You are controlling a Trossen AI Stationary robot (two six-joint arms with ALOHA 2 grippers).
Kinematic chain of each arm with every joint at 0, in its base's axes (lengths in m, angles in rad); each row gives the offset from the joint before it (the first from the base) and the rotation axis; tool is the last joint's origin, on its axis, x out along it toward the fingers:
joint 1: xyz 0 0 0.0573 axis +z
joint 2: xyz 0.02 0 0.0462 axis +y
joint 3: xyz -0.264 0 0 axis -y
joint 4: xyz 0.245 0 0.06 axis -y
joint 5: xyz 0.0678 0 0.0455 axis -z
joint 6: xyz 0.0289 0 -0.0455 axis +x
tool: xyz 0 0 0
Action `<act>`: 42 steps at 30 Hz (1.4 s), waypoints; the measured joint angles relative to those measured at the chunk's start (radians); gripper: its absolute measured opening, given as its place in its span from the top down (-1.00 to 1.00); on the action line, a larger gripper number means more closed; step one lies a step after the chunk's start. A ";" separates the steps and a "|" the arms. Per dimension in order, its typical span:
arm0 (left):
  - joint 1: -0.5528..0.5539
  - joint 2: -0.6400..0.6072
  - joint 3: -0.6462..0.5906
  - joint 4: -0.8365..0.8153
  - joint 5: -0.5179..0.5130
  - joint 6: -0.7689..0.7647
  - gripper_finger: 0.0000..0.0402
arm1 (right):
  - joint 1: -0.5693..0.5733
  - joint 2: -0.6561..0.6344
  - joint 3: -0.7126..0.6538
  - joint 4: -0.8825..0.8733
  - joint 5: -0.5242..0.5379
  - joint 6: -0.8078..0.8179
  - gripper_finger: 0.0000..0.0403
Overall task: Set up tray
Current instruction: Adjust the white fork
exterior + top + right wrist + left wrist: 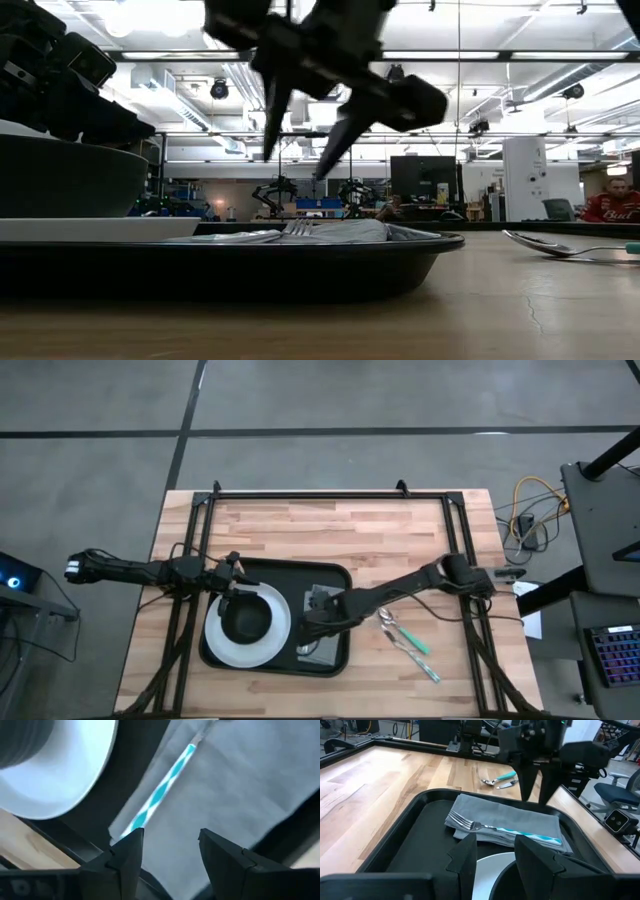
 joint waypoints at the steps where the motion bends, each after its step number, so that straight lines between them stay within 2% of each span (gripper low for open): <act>1: 0.000 0.000 0.000 0.000 0.000 0.000 0.43 | -0.003 0.023 0.031 -0.011 -0.001 0.009 0.10; 10: 0.000 0.000 0.000 0.000 0.000 0.000 0.43 | -0.023 0.208 0.346 -0.211 0.030 0.097 0.10; 17: 0.000 0.002 0.000 0.000 0.000 0.000 0.43 | -0.029 0.285 0.469 -0.327 0.031 0.153 0.15; 27: 0.000 0.006 0.000 0.000 0.000 0.000 0.43 | -0.028 0.291 0.471 -0.315 0.031 0.186 0.32; 42: 0.000 0.006 0.000 0.000 0.000 0.000 0.43 | -0.028 0.292 0.429 -0.270 0.033 0.185 0.31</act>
